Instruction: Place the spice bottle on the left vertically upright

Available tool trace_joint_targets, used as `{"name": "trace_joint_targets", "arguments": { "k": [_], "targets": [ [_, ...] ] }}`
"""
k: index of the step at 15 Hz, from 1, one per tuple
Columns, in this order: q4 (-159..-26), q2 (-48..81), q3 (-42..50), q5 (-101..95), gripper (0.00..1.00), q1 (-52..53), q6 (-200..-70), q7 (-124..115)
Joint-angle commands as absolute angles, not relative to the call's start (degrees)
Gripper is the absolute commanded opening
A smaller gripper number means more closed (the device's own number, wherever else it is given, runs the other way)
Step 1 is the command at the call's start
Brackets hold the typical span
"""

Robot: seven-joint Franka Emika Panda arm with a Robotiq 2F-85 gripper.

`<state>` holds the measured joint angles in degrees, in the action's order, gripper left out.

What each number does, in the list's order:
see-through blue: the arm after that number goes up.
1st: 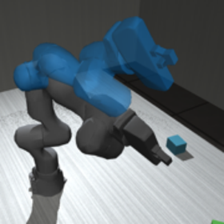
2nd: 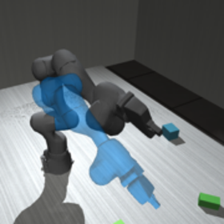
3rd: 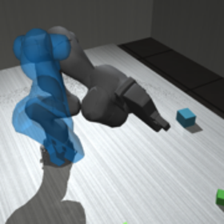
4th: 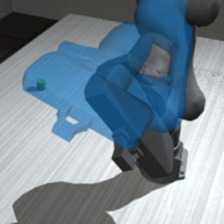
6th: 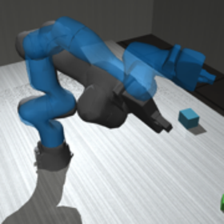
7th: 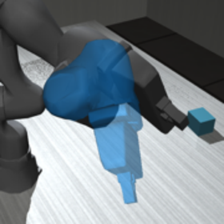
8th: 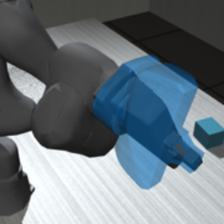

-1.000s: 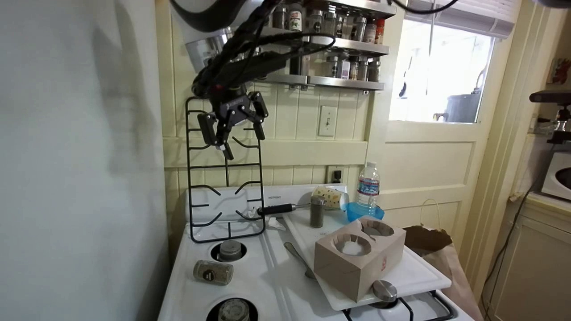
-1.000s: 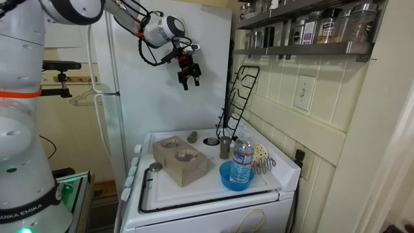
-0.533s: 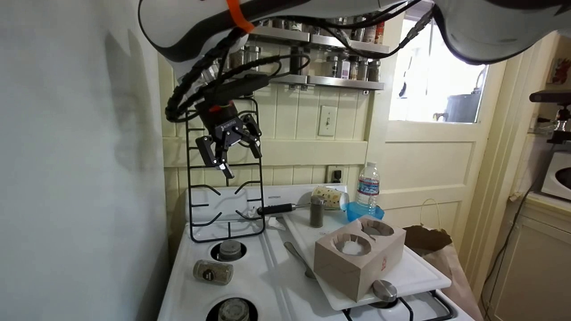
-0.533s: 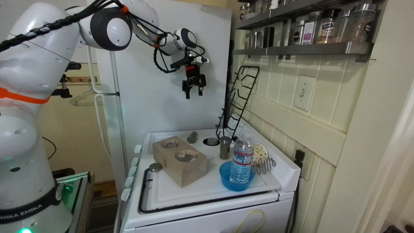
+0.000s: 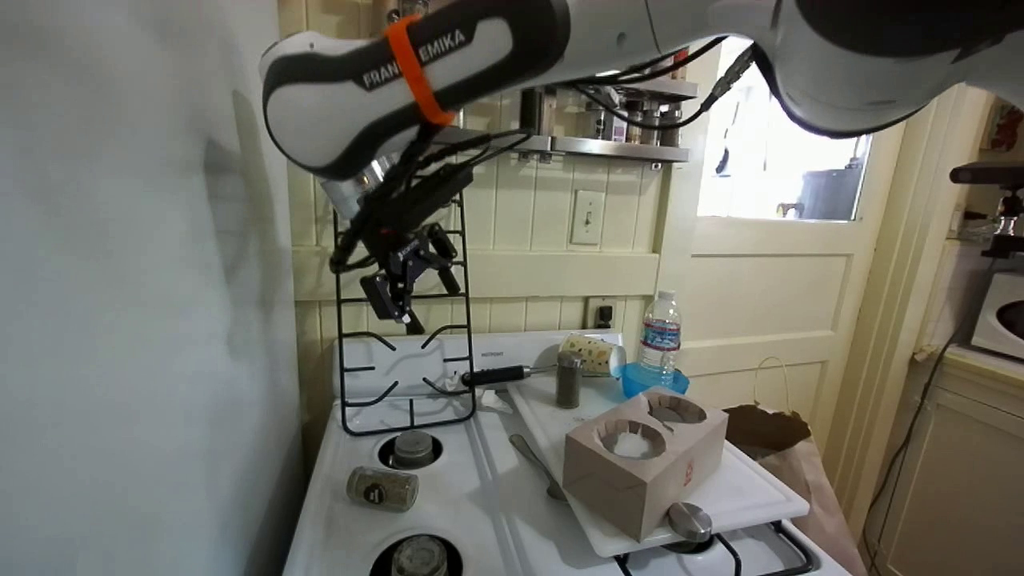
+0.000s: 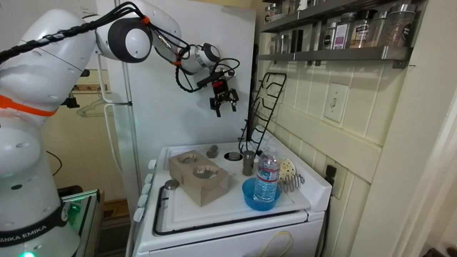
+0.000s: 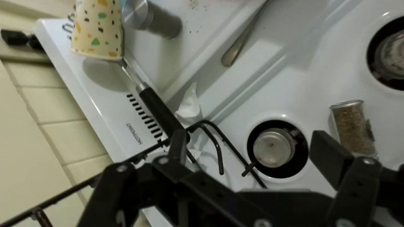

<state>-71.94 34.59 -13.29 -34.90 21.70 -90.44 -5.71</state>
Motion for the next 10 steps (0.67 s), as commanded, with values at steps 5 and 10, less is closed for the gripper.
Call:
{"name": "trace_joint_targets", "arguments": {
  "k": [5, 10],
  "targets": [
    [-74.3, 45.0, -10.5, -41.5, 1.00, 21.1, -112.6, 10.6],
    [-74.0, 46.3, -9.2, -39.0, 1.00, 21.8, -113.5, 10.7]
  ]
}}
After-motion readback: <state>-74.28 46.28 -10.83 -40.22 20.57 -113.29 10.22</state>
